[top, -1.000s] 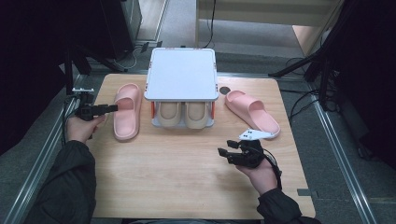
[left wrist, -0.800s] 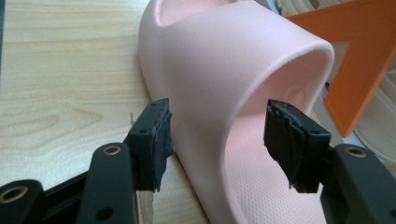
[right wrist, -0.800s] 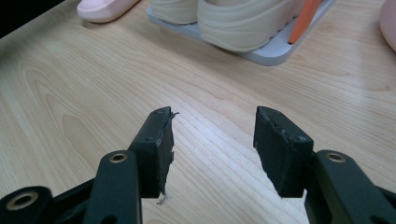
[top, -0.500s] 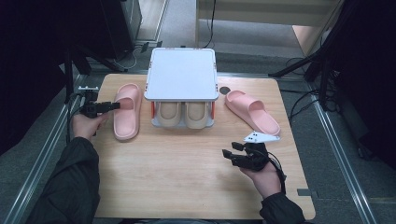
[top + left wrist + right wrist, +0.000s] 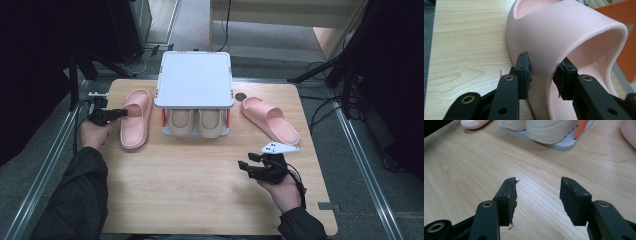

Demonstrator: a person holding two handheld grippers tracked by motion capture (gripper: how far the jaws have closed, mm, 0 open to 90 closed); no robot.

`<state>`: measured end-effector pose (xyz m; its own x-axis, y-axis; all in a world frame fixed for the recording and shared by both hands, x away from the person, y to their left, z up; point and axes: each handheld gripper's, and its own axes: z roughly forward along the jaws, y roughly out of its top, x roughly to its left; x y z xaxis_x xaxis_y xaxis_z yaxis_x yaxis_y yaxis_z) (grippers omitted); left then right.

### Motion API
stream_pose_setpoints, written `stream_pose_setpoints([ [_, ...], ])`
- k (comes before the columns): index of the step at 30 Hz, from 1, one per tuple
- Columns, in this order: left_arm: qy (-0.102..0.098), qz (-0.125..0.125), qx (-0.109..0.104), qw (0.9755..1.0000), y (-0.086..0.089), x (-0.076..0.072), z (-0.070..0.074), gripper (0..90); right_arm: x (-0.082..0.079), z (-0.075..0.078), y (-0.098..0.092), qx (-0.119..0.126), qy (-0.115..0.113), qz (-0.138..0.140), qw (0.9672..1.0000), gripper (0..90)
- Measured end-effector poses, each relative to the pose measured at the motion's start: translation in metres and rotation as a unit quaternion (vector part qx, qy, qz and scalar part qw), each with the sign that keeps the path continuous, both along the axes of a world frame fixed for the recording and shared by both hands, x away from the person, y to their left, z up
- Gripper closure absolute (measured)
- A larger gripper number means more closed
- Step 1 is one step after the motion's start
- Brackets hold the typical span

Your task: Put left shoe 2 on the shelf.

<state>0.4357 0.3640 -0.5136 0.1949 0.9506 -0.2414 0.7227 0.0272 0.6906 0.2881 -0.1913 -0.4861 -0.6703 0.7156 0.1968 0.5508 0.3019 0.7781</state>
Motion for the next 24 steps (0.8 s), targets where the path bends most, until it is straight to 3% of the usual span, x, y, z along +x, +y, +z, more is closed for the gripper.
stream_pose_setpoints([
  [7,0.003,0.029,0.008,0.9995,0.005,-0.001,0.003,79.7,0.0,0.0,0.0,0.0,-0.001,-0.001,1.0,48.1],
  [12,0.009,0.039,-0.005,0.9992,0.009,-0.002,0.003,81.8,0.001,0.0,0.0,0.0,0.0,0.001,1.0,48.1],
  [19,0.02,0.044,0.0,0.9988,0.009,-0.004,0.006,82.7,0.003,0.0,0.003,0.0,0.0,0.005,1.0,48.0],
  [24,0.022,0.045,-0.014,0.9986,0.011,-0.008,0.012,83.0,0.006,0.0,0.008,-0.001,0.001,0.016,0.9999,48.1],
])
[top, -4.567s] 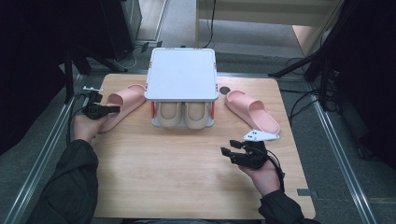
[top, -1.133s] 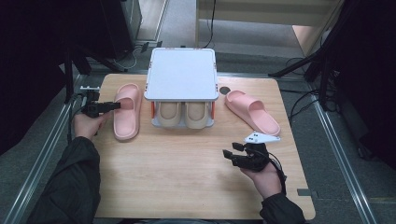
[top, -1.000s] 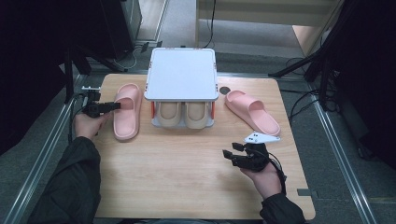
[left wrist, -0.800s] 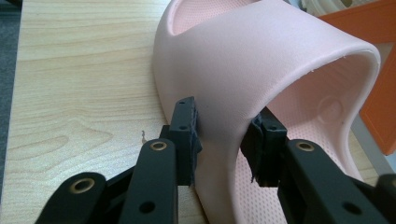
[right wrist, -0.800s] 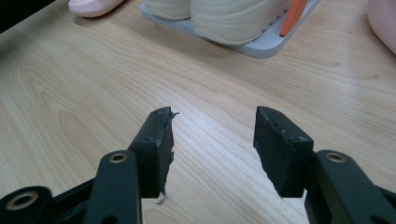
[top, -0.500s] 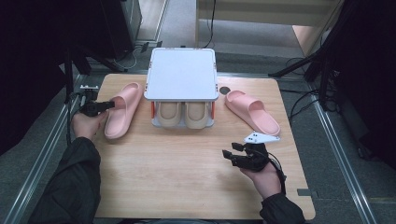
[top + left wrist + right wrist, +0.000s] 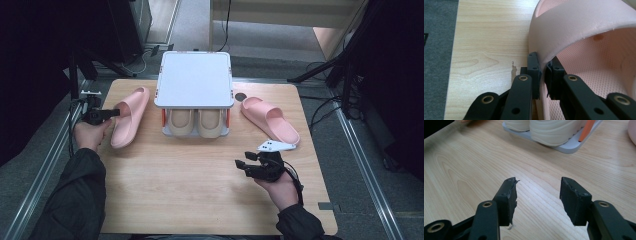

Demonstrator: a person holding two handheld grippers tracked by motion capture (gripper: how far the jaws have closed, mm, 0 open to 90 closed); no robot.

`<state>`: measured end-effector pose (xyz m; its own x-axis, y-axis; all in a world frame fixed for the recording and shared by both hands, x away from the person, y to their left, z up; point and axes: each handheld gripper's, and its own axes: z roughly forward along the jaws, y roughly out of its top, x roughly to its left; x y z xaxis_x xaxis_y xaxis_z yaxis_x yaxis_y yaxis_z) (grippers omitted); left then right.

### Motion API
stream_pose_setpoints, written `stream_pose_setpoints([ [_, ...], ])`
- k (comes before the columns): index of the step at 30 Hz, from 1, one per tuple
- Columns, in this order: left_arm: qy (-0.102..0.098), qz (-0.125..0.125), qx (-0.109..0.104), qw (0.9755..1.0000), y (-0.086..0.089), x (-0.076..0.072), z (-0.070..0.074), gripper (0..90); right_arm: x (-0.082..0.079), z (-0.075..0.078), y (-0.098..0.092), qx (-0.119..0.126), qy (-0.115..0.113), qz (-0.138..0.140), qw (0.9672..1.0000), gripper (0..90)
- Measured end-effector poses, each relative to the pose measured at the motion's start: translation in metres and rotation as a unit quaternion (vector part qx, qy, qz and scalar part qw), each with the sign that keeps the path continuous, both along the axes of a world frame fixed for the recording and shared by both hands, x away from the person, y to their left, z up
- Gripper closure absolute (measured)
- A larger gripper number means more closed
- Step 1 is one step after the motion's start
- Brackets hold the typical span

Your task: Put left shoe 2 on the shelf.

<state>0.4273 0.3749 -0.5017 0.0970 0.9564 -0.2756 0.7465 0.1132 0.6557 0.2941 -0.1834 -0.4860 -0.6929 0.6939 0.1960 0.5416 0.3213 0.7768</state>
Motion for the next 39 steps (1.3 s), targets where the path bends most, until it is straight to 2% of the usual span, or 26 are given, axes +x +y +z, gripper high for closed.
stream_pose_setpoints([
  [11,0.004,-0.01,-0.021,0.9997,-0.012,-0.011,0.021,82.7,0.007,0.0,0.01,0.006,0.001,0.017,0.9998,47.8],
  [17,0.005,-0.011,-0.015,0.9998,-0.015,-0.012,0.035,82.5,0.012,0.001,0.015,0.011,0.004,0.024,0.9996,47.8],
  [21,0.004,-0.01,-0.011,0.9999,-0.016,-0.009,0.051,82.4,0.014,0.001,0.02,0.011,0.003,0.035,0.9993,47.8],
  [28,-0.004,-0.005,-0.024,0.9997,-0.021,0.0,0.085,82.0,0.016,0.003,0.025,0.012,0.002,0.046,0.9989,47.8],
  [33,-0.009,-0.017,0.003,0.9998,-0.032,0.008,0.109,81.9,0.015,0.003,0.026,0.013,0.003,0.05,0.9987,47.8],
  [39,-0.01,-0.02,0.008,0.9997,-0.044,0.021,0.13,82.0,0.014,0.003,0.026,0.014,0.004,0.051,0.9986,47.8],
])
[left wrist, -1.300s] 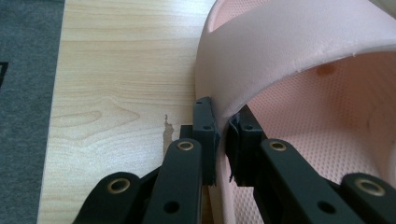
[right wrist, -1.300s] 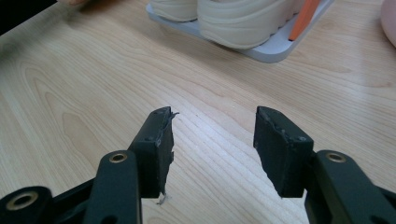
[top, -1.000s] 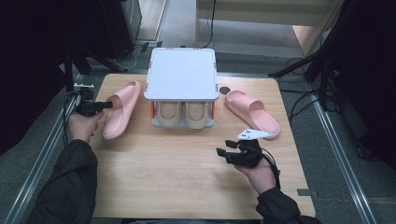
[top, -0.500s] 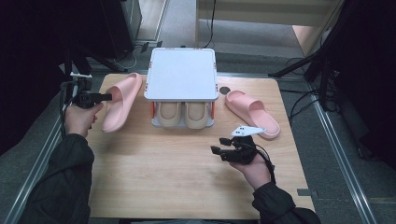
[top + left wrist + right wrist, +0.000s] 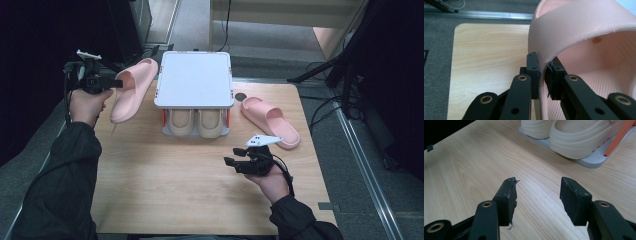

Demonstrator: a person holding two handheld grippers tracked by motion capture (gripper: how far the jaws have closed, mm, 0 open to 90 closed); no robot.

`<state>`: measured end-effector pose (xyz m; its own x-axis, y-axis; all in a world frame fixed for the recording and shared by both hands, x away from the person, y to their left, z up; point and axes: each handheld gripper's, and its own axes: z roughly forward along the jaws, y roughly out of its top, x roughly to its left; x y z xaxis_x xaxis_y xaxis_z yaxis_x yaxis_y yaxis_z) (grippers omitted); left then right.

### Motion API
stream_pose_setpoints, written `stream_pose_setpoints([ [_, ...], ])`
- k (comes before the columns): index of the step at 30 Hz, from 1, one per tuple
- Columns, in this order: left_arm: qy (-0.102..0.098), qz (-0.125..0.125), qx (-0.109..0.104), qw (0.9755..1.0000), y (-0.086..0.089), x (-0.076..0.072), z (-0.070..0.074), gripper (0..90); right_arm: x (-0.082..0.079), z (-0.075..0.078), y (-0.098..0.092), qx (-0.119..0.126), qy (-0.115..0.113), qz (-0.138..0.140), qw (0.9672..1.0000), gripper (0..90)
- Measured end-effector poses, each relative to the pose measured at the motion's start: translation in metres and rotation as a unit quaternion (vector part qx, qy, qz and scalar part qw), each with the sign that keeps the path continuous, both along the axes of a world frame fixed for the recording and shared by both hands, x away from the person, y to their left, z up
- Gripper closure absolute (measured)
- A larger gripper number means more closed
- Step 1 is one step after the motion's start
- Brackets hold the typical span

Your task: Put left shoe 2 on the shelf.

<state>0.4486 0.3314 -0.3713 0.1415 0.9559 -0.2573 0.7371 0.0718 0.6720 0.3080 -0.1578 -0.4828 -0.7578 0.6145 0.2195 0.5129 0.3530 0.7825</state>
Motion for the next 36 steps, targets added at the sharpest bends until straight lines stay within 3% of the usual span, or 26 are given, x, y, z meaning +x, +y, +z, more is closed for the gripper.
stream_pose_setpoints([
  [6,0.004,-0.003,0.009,1.0,-0.014,0.016,0.016,81.6,0.0,0.0,0.0,0.003,0.0,0.002,1.0,47.8],
  [15,-0.001,-0.025,-0.016,0.9996,-0.052,0.041,0.036,81.3,-0.002,0.002,-0.001,0.008,-0.001,0.006,0.9999,47.8],
  [19,-0.004,-0.035,-0.012,0.9993,-0.071,0.049,0.041,81.2,-0.002,0.003,-0.003,0.009,-0.003,0.002,1.0,47.8],
  [26,-0.006,-0.045,-0.006,0.9989,-0.094,0.064,0.044,80.9,-0.002,0.003,-0.004,0.013,-0.002,0.005,0.9999,47.8],
  [33,0.001,-0.045,-0.01,0.999,-0.114,0.078,0.037,79.5,-0.003,0.004,-0.005,0.016,-0.003,0.006,0.9999,47.8],
  [36,-0.006,-0.045,-0.012,0.9989,-0.12,0.08,0.035,78.5,-0.003,0.004,-0.006,0.016,-0.002,0.005,0.9999,47.8],
])
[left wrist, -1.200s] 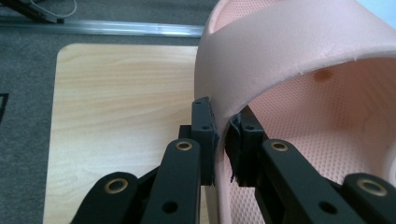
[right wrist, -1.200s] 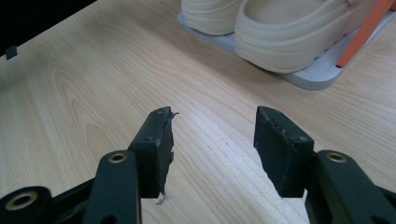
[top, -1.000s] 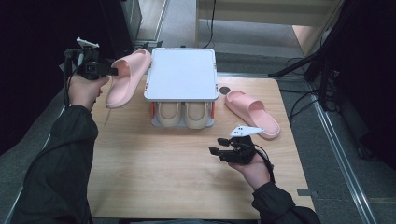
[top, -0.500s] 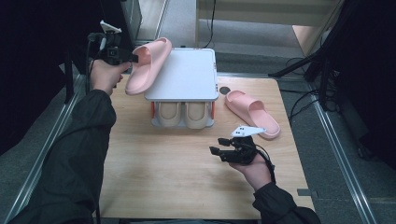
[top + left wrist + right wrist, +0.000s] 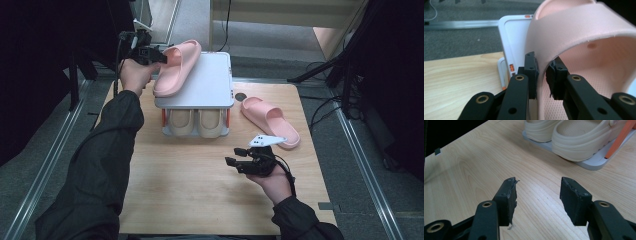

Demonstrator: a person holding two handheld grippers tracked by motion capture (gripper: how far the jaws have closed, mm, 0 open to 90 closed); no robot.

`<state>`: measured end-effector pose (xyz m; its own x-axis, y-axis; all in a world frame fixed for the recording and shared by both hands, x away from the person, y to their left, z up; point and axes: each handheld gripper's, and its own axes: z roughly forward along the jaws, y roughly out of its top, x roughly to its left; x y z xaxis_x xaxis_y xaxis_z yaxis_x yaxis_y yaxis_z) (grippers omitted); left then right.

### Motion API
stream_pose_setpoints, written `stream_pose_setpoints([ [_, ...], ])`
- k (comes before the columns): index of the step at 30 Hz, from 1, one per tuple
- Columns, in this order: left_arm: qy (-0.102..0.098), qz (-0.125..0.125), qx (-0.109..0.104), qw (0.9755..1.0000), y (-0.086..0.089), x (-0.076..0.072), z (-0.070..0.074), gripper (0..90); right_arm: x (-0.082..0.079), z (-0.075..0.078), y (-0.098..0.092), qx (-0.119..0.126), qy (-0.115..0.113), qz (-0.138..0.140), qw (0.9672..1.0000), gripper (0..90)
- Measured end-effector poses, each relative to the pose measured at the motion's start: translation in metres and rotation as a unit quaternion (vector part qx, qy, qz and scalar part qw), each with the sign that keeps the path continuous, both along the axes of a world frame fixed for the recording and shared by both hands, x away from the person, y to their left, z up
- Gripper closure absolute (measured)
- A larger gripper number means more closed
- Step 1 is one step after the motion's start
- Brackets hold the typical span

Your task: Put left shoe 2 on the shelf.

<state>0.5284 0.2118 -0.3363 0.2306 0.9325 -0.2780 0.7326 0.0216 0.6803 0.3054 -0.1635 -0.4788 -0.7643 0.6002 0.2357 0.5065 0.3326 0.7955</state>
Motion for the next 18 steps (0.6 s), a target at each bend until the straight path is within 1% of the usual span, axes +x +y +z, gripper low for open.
stream_pose_setpoints([
  [4,-0.001,-0.011,-0.004,0.9999,-0.0033,-0.0013,-0.0001,75.3,-0.0001,0.0003,-0.0013,0.0,-0.003,-0.001,1.0,47.8],
  [6,-0.001,-0.018,-0.003,0.9998,-0.0048,-0.0032,-0.0004,73.4,-0.0002,0.0002,-0.0011,-0.001,-0.002,-0.001,1.0,47.8],
  [8,-0.006,-0.019,-0.001,0.9998,-0.0059,-0.005,-0.001,72.5,-0.0003,0.0,-0.0005,-0.001,-0.002,-0.001,1.0,47.8],
  [12,-0.002,-0.027,-0.001,0.9996,-0.0074,-0.0062,-0.0006,69.7,0.0,-0.0005,0.0009,-0.002,-0.001,0.0,1.0,47.8],
  [13,-0.002,-0.032,-0.001,0.9995,-0.0081,-0.0066,-0.0005,69.7,0.0,-0.0005,0.0009,-0.002,-0.001,0.0,1.0,47.8],
  [18,0.0,-0.04,0.003,0.9992,-0.0086,-0.0099,0.0007,69.0,0.0007,-0.0009,0.0012,-0.002,-0.002,0.0,1.0,47.8],
])
